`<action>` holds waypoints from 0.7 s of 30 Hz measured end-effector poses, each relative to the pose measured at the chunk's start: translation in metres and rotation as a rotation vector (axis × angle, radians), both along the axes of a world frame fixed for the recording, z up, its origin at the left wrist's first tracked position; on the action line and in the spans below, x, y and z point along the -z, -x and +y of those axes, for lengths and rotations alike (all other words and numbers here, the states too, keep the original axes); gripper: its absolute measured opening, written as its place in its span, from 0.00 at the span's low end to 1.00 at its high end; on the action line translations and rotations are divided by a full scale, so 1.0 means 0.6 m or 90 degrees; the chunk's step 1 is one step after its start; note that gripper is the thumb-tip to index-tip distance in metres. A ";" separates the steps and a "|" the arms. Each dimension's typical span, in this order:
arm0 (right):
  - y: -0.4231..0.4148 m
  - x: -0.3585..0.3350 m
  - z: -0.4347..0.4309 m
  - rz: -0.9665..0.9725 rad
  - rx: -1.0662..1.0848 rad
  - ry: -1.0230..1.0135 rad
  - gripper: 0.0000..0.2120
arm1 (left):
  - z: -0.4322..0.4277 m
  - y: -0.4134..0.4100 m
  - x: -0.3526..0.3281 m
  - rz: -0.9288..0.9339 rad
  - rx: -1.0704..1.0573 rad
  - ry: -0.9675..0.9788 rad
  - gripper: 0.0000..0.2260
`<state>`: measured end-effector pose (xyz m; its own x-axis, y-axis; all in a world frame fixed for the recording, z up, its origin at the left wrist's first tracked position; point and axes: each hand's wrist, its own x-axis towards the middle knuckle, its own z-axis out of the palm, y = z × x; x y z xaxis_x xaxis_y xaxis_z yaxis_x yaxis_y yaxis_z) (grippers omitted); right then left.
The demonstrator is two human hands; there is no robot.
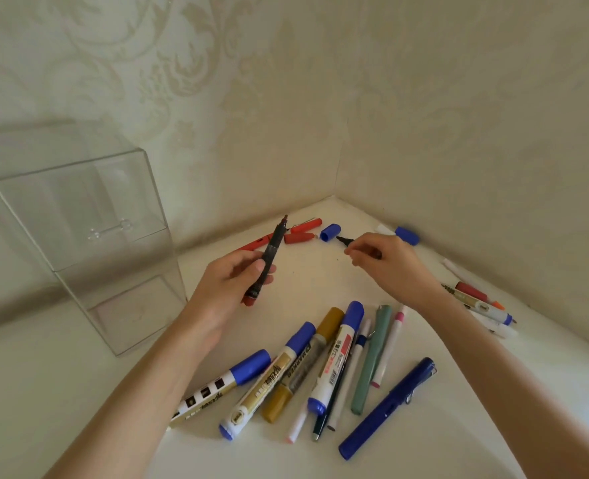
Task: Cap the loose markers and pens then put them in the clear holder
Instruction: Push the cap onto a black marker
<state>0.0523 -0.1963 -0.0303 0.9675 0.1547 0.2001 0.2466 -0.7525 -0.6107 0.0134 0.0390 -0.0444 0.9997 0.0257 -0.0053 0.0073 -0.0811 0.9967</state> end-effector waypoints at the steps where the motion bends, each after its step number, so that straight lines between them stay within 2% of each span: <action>1: -0.013 0.002 0.004 0.001 0.000 0.012 0.07 | -0.001 -0.001 0.001 0.024 0.004 0.032 0.08; 4: -0.056 0.011 0.025 -0.019 0.006 0.064 0.10 | 0.000 -0.007 0.005 0.030 -0.006 -0.023 0.10; 9: -0.126 0.024 0.062 -0.085 0.006 0.151 0.12 | 0.010 -0.015 0.011 -0.057 -0.036 -0.094 0.07; 12: -0.155 0.024 0.073 -0.074 -0.032 0.184 0.13 | 0.011 -0.017 0.013 -0.087 -0.049 -0.113 0.06; 15: -0.163 0.030 0.084 -0.087 -0.087 0.243 0.11 | 0.011 -0.021 0.013 -0.097 -0.074 -0.108 0.06; 18: -0.150 0.040 0.090 -0.142 -0.084 0.241 0.11 | 0.011 -0.020 0.011 -0.100 -0.077 -0.106 0.06; 21: -0.121 0.043 0.085 -0.140 -0.107 0.261 0.10 | 0.010 -0.017 0.009 -0.101 -0.084 -0.121 0.06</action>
<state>0.1250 -0.1452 -0.0563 0.8641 0.4138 0.2865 0.4749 -0.8588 -0.1920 0.0237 0.0449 -0.0496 0.9757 0.1406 0.1682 -0.1247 -0.2748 0.9534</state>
